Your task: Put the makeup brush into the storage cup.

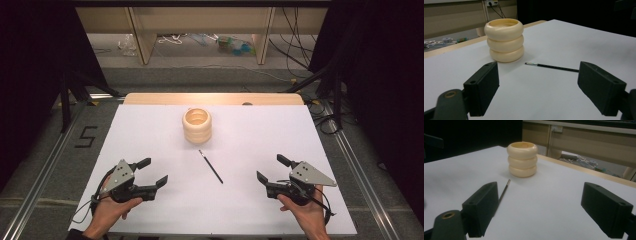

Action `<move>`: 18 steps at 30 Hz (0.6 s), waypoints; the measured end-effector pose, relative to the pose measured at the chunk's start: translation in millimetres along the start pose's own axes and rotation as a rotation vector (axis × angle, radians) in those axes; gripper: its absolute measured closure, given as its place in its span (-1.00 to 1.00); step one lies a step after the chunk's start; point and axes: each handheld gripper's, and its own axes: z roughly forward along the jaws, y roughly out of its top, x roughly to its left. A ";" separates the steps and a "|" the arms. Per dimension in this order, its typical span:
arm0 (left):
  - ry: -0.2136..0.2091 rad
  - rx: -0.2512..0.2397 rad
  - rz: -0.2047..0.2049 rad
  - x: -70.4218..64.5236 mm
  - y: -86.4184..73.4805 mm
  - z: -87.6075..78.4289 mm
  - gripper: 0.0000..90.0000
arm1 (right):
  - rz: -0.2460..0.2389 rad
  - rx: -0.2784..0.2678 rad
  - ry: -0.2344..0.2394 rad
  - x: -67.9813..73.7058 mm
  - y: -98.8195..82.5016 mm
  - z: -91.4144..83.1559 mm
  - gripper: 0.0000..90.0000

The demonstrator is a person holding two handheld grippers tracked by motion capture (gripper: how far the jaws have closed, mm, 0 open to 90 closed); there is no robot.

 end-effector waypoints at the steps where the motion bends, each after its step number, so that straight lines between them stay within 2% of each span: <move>1: 0.000 0.000 0.000 0.0 0.0 0.0 -0.61 | 0.000 0.003 0.000 -0.3 0.1 0.3 -0.66; 4: -0.001 -0.002 -0.001 0.1 0.2 0.1 -0.61 | -0.004 0.034 0.009 -1.3 -0.4 2.0 -0.66; 7: -0.003 -0.004 -0.010 -0.4 -0.4 0.7 -0.61 | -0.008 0.030 0.009 -2.0 -0.1 3.9 -0.66; 9: 0.002 0.004 -0.014 -0.8 -0.6 0.8 -0.61 | 0.005 0.049 0.024 -2.2 1.4 4.7 -0.66; 11: -0.002 0.004 -0.007 -0.5 -0.7 1.5 -0.61 | 0.007 0.050 0.032 -2.3 2.9 7.9 -0.66; 12: 0.000 0.006 -0.012 -0.9 -1.1 1.8 -0.61 | -0.006 0.074 0.031 -2.4 5.2 8.3 -0.66; 17: -0.001 0.008 -0.014 -1.3 -1.3 2.5 -0.61 | -0.013 0.134 0.062 0.3 17.6 16.0 -0.65; 18: -0.001 0.009 -0.013 -1.1 -1.3 2.4 -0.61 | -0.028 0.147 0.072 0.2 23.0 20.4 -0.65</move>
